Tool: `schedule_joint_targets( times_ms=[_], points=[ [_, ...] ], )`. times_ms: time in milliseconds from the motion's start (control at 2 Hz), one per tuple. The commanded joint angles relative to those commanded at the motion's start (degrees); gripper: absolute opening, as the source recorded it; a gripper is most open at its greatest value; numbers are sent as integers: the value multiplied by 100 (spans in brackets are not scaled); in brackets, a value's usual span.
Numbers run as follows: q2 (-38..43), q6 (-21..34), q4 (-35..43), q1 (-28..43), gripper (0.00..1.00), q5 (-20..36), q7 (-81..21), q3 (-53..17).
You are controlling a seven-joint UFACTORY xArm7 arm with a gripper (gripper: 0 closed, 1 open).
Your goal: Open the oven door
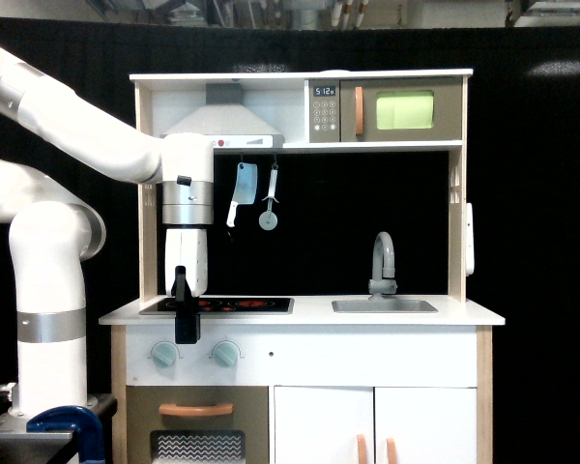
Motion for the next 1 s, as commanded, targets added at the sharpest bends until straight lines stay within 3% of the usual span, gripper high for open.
schedule_joint_targets(
  times_ms=[500,1000],
  points=[
    [-313,49,-64,106,100,14,-51,2],
    [-370,-88,139,107,100,1,-93,-89]
  ],
)
